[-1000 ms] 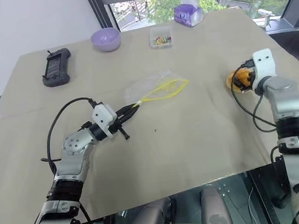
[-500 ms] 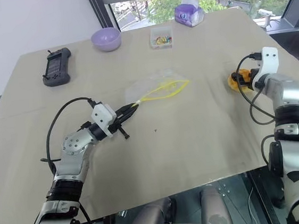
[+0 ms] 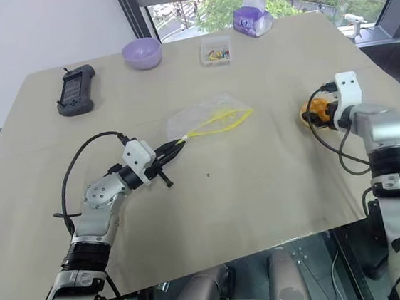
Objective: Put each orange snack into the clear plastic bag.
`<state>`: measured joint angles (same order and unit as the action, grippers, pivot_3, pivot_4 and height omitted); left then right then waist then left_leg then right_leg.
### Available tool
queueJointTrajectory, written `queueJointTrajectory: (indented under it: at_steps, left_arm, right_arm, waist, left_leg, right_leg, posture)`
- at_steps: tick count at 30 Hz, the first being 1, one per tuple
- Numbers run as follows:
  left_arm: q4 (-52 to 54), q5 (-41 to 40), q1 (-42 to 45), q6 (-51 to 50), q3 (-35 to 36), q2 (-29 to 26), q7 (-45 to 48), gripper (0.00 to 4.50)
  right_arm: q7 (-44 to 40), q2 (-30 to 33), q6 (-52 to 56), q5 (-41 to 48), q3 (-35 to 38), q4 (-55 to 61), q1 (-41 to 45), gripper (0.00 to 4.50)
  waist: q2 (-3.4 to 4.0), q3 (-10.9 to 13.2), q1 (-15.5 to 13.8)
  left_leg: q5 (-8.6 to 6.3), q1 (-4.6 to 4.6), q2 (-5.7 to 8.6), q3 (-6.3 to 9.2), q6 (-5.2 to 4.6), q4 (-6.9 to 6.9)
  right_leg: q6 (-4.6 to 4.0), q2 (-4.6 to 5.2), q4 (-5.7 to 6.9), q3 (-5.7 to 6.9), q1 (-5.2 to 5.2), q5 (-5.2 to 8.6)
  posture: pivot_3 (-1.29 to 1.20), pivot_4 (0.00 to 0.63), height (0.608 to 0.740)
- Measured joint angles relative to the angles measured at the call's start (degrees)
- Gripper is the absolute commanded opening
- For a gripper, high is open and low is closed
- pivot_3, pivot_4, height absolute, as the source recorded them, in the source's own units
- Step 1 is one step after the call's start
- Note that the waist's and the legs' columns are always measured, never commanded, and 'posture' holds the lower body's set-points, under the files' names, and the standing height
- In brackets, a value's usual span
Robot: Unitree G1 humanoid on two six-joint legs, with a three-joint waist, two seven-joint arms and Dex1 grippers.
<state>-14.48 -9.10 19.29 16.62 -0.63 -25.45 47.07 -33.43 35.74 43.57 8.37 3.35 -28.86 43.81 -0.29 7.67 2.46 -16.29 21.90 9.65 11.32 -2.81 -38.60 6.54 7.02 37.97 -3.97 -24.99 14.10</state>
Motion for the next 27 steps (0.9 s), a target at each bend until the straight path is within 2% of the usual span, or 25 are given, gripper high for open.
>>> queueJointTrajectory:
  at_steps: [1, 2, 6, 7, 11, 19, 23, 27]
  left_arm:
    - [0.0, 0.0, 0.0, 0.0, 0.0, 0.0, 0.0, 0.00]
    - [0.0, 0.0, 0.0, 0.0, 0.0, -0.1, 0.0, 0.00]
    - [0.2, 0.0, -0.1, 0.0, 0.0, -0.2, 0.0, 0.00]
    - [0.3, 0.0, -0.2, 0.0, 0.0, -0.2, 0.0, 0.00]
    - [0.3, 0.0, -0.2, -0.1, 0.0, -0.2, 0.0, 0.00]
    - [0.3, 0.0, -0.1, -0.1, 0.0, -0.2, 0.0, 0.00]
    - [0.3, 0.1, 0.1, -0.1, -0.1, -0.3, 0.1, 0.00]
    - [0.3, 0.1, 0.1, -0.1, 0.0, -0.4, 0.1, 0.00]
  right_arm:
    - [0.1, 0.0, 0.0, -0.2, -0.1, -0.1, 0.0, 3.65]
    - [0.1, 0.0, 0.0, -0.4, -0.1, -0.3, -0.1, 3.17]
    - [0.1, -0.1, 0.0, -0.4, 0.0, -0.3, -0.3, 1.89]
    - [0.1, -0.1, 0.0, -0.4, 0.0, -0.3, -0.3, 1.35]
    - [0.1, -0.2, 0.1, -0.3, 0.2, -0.1, -0.5, 0.11]
    - [-1.7, -2.1, -4.2, 0.6, 0.9, 4.6, -3.4, 0.00]
    - [-10.0, -4.6, -8.9, 6.2, -1.2, 19.3, -5.4, 0.00]
    - [-15.3, -4.5, -8.0, 10.8, -3.3, 30.9, -5.4, 0.00]
  waist:
    - [-0.05, 0.0, 0.0]
    - [-0.09, -0.1, -0.1]
    - [-0.13, -0.1, -0.1]
    - [-0.14, -0.1, -0.1]
    - [-0.15, -0.1, -0.1]
    - [-0.15, -0.1, 0.2]
    - [-0.09, -0.1, 0.2]
    - [-0.10, -0.1, -0.3]
  left_leg:
    - [0.00, -0.02, 0.00, 0.02, 0.00, 0.00]
    - [0.00, -0.04, 0.00, 0.02, 0.00, -0.01]
    - [0.00, -0.10, 0.00, 0.05, 0.00, -0.03]
    - [0.00, -0.10, 0.00, 0.06, 0.00, -0.03]
    - [0.00, -0.11, 0.00, 0.06, 0.00, -0.05]
    - [-0.01, -0.09, 0.00, 0.03, 0.00, -0.06]
    - [-0.01, 0.09, -0.01, 0.05, 0.00, -0.06]
    - [-0.01, 0.13, 0.03, 0.12, -0.01, -0.08]
  right_leg:
    - [0.00, -0.01, -0.02, 0.02, 0.05, 0.00]
    - [0.00, -0.02, -0.03, 0.03, 0.09, 0.00]
    - [0.00, -0.02, -0.04, 0.07, 0.18, 0.00]
    - [0.00, -0.02, -0.04, 0.07, 0.19, 0.00]
    - [0.00, -0.02, -0.03, 0.07, 0.20, 0.00]
    - [0.00, 0.01, -0.01, 0.03, 0.14, 0.00]
    - [0.01, 0.03, 0.01, 0.02, -0.06, 0.00]
    - [0.01, 0.00, -0.04, 0.13, -0.04, 0.00]
  posture:
    - [0.00, 0.150, 0.740]
    - [0.00, 0.150, 0.740]
    - [0.00, 0.150, 0.740]
    - [0.00, 0.150, 0.740]
    - [0.00, 0.150, 0.740]
    - [0.00, 0.150, 0.740]
    - [0.00, 0.150, 0.740]
    - [0.00, 0.150, 0.740]
